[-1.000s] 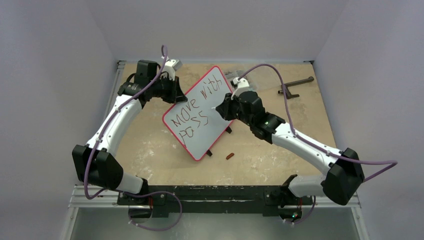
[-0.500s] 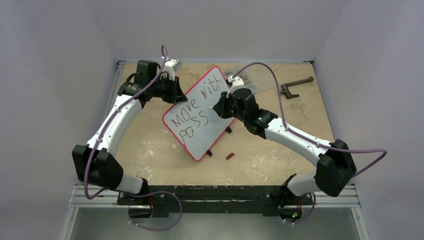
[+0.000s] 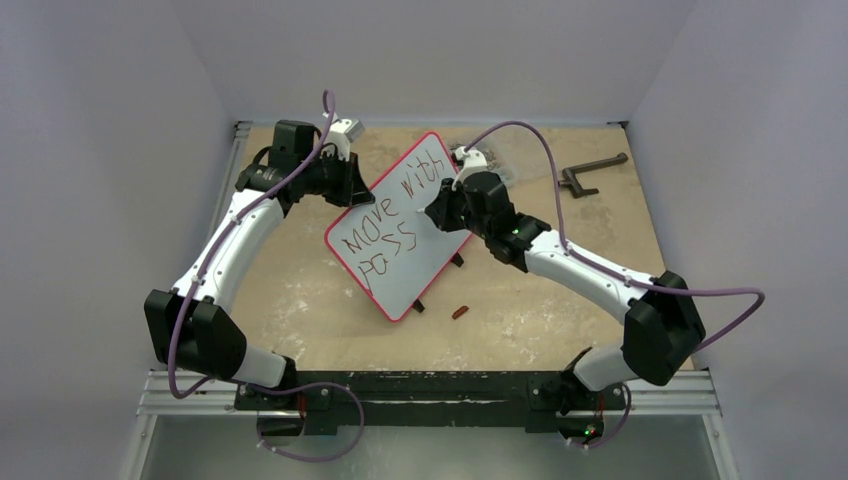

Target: Write a sentence on the whiteboard

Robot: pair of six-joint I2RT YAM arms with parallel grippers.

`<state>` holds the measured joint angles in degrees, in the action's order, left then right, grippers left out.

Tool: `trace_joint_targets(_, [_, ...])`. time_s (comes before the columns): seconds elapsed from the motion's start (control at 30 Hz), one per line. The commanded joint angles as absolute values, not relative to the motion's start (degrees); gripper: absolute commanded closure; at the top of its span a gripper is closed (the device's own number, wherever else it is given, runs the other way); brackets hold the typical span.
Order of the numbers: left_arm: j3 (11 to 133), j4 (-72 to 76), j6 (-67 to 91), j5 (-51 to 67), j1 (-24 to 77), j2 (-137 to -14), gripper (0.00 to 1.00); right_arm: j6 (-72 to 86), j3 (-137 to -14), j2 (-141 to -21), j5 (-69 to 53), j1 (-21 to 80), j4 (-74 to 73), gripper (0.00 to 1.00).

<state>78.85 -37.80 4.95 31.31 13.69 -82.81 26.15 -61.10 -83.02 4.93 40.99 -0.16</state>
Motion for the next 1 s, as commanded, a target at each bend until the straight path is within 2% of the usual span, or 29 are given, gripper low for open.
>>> trace_joint_targets(0.0, [79.58, -38.51, 1.58, 27.07, 13.97, -81.89, 1.0, 26.91, -61.81, -82.83, 4.23, 40.54, 2.99, 1.0])
trace_joint_targets(0.63, [79.54, -38.61, 1.58, 27.0, 13.97, -81.57, 1.0, 29.34, -51.87, -80.05, 3.96, 40.5, 4.88, 1.0])
trace_joint_targets(0.97, [79.54, -38.64, 1.7, 27.15, 13.97, -81.39, 1.0, 29.25, -55.21, -77.26, 3.38, 40.46, 2.5, 1.0])
